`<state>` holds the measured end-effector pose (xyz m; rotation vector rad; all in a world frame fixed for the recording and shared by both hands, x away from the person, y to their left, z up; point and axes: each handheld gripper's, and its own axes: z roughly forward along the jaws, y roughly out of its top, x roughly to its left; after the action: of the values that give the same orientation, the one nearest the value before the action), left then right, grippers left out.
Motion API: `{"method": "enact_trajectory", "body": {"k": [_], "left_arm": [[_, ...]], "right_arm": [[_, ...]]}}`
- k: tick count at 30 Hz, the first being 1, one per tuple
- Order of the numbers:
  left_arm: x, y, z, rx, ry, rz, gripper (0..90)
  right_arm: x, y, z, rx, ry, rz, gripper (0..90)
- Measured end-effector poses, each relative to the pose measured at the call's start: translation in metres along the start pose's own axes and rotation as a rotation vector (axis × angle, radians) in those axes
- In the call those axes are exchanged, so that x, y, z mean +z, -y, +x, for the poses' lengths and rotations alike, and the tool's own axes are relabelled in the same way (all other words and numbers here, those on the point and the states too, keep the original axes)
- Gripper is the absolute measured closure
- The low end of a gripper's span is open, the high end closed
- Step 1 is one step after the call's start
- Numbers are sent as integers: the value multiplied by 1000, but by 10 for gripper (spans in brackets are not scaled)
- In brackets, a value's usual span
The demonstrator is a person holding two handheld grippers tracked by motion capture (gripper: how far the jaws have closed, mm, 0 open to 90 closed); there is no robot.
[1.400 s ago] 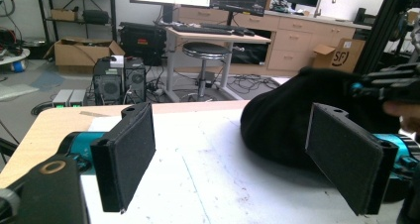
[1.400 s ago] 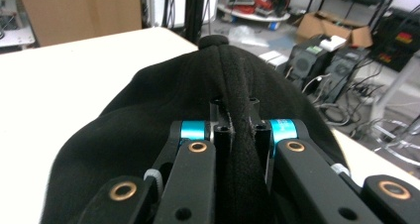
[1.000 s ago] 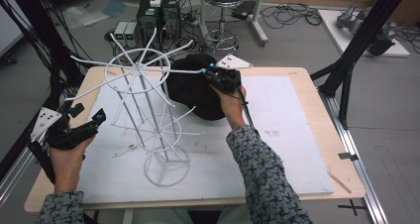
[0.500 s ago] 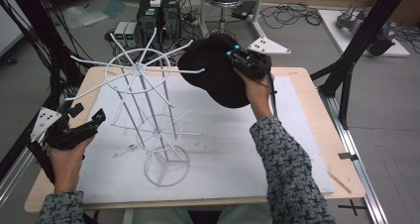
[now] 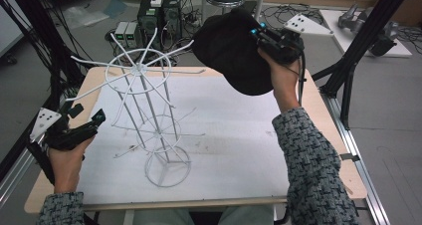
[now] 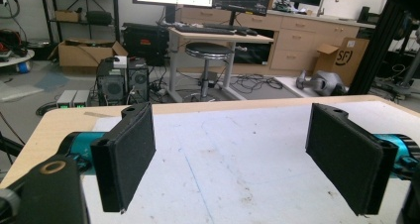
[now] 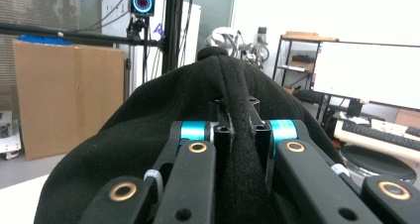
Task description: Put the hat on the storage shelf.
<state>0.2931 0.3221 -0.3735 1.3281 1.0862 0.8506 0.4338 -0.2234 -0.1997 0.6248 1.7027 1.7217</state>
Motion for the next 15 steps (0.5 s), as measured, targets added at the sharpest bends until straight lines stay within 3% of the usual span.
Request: {"method": "enact_trajectory", "body": {"k": [1,8,15], "left_arm": [[0,0,0,-1,0,-1,194],[0,-1,-1,5,3,-2,194],[-1,-1,-1,4,2,-4,194]], "right_arm": [[-6,-10,-2,-5,-1,-8,856],[-18,-35,-4,-15,-38,-33,855],[-31,-65,-1,9,-89,-97,855]]}}
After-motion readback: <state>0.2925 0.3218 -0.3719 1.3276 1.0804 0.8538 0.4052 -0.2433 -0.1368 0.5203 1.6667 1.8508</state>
